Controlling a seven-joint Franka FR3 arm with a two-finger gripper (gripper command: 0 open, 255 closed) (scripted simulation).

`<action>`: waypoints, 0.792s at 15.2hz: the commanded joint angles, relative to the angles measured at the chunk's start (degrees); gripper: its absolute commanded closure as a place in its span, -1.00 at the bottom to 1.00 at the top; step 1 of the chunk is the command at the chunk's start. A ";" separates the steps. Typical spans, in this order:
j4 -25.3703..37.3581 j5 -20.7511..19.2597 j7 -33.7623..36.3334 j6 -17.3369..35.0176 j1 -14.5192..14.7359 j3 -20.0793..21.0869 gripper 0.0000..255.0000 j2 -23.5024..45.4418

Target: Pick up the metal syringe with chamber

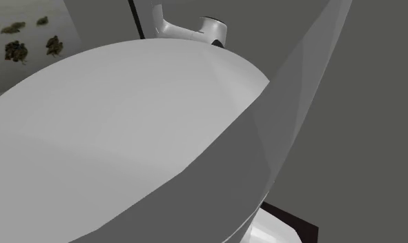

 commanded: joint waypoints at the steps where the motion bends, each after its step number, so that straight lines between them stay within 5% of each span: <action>1: -0.07 0.03 0.01 0.17 0.03 0.03 1.00 0.08; 12: 0.40 0.21 0.09 -2.64 -0.02 -0.16 1.00 -2.29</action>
